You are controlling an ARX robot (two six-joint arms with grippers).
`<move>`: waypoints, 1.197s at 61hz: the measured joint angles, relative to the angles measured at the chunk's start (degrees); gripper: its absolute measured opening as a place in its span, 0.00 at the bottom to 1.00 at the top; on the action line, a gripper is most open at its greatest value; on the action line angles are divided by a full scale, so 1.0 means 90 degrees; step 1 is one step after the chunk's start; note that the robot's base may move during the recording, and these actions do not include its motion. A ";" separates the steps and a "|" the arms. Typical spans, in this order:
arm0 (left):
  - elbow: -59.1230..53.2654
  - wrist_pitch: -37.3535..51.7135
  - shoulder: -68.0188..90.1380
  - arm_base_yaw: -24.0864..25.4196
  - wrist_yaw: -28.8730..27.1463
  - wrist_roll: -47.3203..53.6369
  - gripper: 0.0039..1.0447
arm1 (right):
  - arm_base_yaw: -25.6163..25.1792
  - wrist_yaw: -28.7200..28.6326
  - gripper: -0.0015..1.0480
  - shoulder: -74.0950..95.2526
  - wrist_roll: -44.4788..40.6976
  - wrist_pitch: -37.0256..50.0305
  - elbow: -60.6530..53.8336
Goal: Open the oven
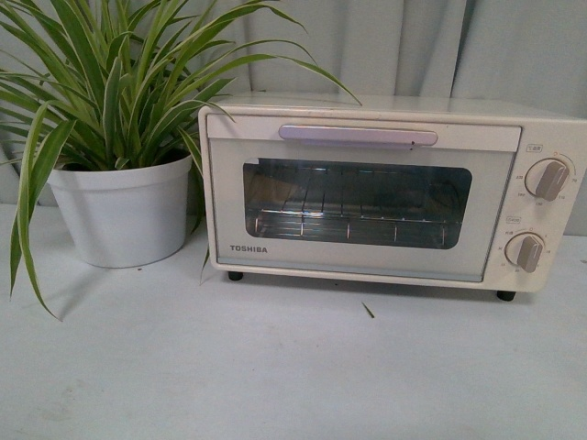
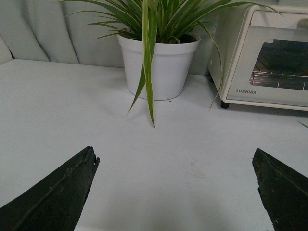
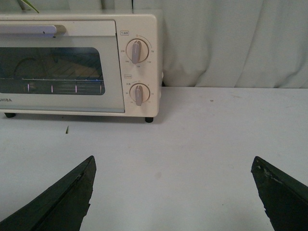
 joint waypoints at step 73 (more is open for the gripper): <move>0.2242 0.2312 0.7400 -0.2635 -0.0610 -0.5054 0.94 | 0.0000 0.0000 0.91 0.0000 0.0000 0.0000 0.0000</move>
